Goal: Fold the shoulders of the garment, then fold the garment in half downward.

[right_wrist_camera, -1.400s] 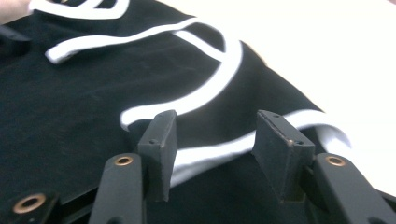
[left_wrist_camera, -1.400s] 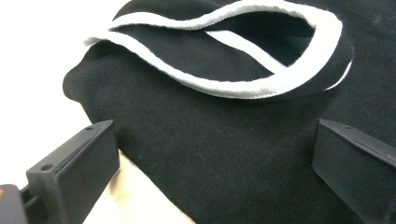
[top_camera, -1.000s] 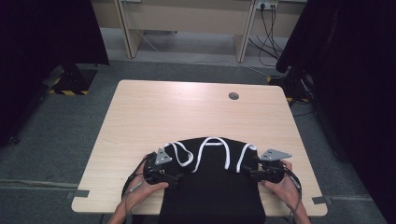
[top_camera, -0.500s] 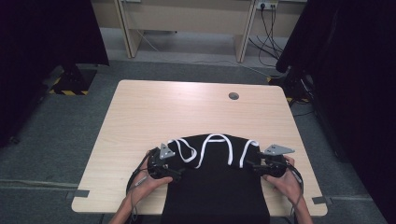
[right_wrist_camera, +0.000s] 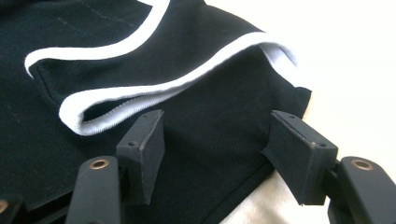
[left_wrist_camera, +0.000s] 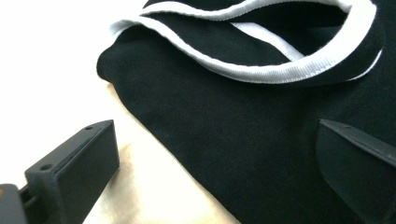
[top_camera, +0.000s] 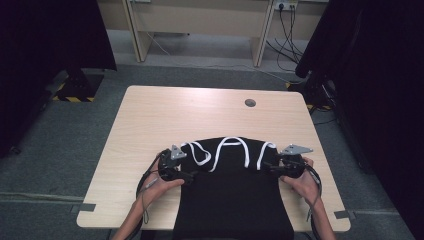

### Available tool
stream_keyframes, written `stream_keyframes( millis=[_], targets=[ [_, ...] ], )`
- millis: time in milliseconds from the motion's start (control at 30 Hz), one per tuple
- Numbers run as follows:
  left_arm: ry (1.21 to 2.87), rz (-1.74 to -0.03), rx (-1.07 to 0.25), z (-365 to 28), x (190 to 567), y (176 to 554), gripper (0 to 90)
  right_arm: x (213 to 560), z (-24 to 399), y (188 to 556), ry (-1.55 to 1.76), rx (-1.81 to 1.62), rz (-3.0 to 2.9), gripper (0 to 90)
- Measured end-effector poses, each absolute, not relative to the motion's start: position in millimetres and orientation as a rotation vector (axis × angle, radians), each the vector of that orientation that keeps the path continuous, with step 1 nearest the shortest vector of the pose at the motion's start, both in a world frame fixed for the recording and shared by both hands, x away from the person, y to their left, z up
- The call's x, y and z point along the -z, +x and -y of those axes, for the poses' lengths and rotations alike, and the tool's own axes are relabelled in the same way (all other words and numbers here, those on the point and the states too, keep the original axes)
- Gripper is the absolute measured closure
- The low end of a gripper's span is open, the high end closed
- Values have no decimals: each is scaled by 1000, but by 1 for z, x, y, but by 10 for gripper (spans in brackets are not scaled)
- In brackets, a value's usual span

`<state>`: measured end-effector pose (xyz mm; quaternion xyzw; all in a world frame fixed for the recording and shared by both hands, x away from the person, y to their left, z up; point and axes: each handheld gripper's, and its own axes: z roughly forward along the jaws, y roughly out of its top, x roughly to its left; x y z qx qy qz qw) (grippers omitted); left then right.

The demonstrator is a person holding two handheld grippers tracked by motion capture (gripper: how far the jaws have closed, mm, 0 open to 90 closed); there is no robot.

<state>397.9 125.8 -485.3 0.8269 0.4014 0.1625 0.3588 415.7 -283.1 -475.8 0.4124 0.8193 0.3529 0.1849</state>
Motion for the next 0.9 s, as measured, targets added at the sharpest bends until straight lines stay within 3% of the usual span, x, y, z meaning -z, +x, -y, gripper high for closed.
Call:
stream_keyframes(
  millis=[600,900],
  targets=[
    [2127,-1054,-427,-129,485,409,0,477,280,428,1175,-1008,-2290,346],
    [2055,-1043,-320,-135,482,413,23,467,279,426,1212,-1105,-2281,199]
  ],
)
